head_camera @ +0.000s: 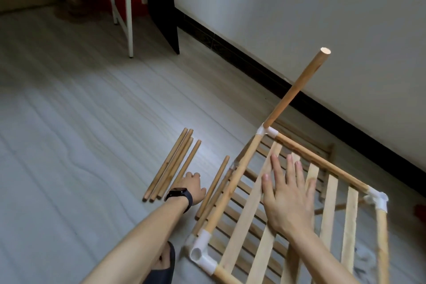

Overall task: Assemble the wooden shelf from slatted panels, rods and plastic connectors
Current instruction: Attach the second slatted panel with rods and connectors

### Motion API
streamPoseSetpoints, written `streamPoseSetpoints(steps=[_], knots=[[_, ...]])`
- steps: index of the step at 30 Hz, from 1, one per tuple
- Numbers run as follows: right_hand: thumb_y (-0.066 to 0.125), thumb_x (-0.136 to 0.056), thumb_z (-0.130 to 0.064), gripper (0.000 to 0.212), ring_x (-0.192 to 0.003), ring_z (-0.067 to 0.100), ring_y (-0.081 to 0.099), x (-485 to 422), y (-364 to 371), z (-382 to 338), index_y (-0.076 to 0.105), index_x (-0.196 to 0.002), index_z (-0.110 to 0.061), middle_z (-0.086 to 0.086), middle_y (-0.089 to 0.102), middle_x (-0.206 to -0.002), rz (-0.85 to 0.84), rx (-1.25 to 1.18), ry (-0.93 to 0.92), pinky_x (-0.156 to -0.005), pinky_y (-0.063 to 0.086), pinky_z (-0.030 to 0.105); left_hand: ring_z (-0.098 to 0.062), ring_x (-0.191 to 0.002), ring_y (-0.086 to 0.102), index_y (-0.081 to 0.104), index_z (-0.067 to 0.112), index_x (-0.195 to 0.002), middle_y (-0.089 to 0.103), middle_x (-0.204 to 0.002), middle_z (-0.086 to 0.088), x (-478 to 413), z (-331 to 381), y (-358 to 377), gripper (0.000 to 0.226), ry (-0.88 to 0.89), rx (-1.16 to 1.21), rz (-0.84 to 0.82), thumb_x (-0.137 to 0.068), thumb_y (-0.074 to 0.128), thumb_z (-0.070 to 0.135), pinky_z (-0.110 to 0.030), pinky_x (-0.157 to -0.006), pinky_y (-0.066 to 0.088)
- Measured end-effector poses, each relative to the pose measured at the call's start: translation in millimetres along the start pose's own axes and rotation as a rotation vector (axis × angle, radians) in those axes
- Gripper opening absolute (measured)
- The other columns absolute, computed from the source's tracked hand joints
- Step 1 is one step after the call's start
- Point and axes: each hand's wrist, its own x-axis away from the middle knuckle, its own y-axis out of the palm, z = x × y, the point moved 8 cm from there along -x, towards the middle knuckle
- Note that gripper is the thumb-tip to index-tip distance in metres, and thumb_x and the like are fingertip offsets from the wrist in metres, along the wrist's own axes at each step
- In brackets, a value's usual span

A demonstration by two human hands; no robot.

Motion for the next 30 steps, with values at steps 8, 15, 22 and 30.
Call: streamPoseSetpoints(steps=[8, 15, 22, 30], knots=[[-0.002, -0.096, -0.064, 0.062, -0.148, 0.011, -0.029, -0.7, 1.3, -0.6, -0.008, -0.155, -0.046, -0.008, -0.021, -0.165, -0.01, -0.01, 0.001, -0.121, -0.016, 0.05, -0.035, -0.105, 0.06, 0.04, 0.008, -0.126, 0.047, -0.128, -0.014, -19.4, 17.2, 39.0, 0.024, 0.066, -0.164, 0.015, -0.102, 0.04, 0.015, -0.041, -0.079, 0.048], [0.0, -0.097, -0.065, 0.061, -0.149, 0.011, -0.028, 0.5, 2.1, 3.0, -0.003, -0.156, -0.048, -0.008, -0.017, -0.166, 0.015, -0.054, -0.007, -0.121, -0.015, 0.052, -0.027, -0.105, 0.061, 0.053, 0.009, -0.127, 0.062, -0.121, -0.011, -14.2, 1.9, 12.4, 0.03, -0.003, 0.182, 0.051, -0.098, 0.051, 0.018, -0.034, -0.086, 0.051], [0.006, -0.098, -0.066, 0.061, -0.149, 0.012, -0.028, 3.4, -2.8, 3.8, -0.001, -0.156, -0.048, -0.007, -0.017, -0.166, -0.013, -0.1, -0.016, -0.12, -0.016, 0.053, -0.02, -0.095, 0.064, 0.062, 0.02, -0.118, 0.064, -0.097, 0.008, 56.1, 25.7, -136.9, 0.027, 0.269, 0.423, 0.357, -0.092, 0.068, 0.024, -0.028, -0.083, 0.049], [0.023, -0.071, -0.098, 0.111, -0.153, 0.023, 0.014, 4.1, -62.5, -5.6, 0.021, -0.158, -0.031, 0.001, 0.015, -0.166, -0.271, -0.819, 0.109, -0.121, 0.004, 0.053, -0.002, -0.087, 0.06, 0.058, 0.036, -0.113, 0.057, -0.098, 0.02, 180.8, 118.3, -211.3, 0.021, 0.682, 0.176, 0.492, -0.094, 0.065, 0.03, -0.03, -0.079, 0.057]])
